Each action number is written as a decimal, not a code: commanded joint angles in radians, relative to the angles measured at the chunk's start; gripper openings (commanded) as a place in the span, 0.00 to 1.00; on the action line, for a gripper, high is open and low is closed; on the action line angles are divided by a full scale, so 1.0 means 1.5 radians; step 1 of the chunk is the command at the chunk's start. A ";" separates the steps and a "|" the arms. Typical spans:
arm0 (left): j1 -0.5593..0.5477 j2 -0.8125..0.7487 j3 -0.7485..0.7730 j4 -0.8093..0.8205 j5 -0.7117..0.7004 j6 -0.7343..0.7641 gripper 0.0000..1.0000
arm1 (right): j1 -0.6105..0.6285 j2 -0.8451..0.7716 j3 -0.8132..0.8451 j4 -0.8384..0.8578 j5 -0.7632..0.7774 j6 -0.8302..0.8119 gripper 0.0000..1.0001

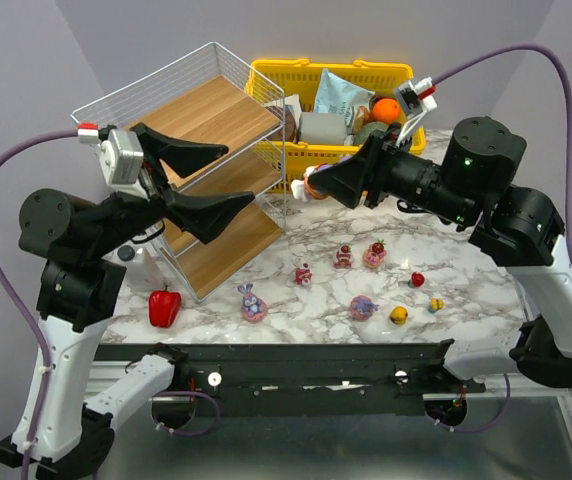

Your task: Place and organize the plastic toys onto the shelf

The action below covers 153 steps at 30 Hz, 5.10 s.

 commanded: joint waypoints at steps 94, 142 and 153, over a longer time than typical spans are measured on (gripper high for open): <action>-0.338 -0.040 0.046 -0.123 -0.748 0.172 0.99 | -0.008 0.350 0.191 0.310 0.114 -0.259 0.01; -0.339 -0.012 0.113 -0.172 -0.858 0.220 0.99 | -0.026 0.423 0.272 0.256 0.196 -0.219 0.70; -0.339 -0.013 0.119 -0.175 -0.864 0.223 0.99 | -0.027 0.366 0.221 0.278 0.143 -0.218 0.87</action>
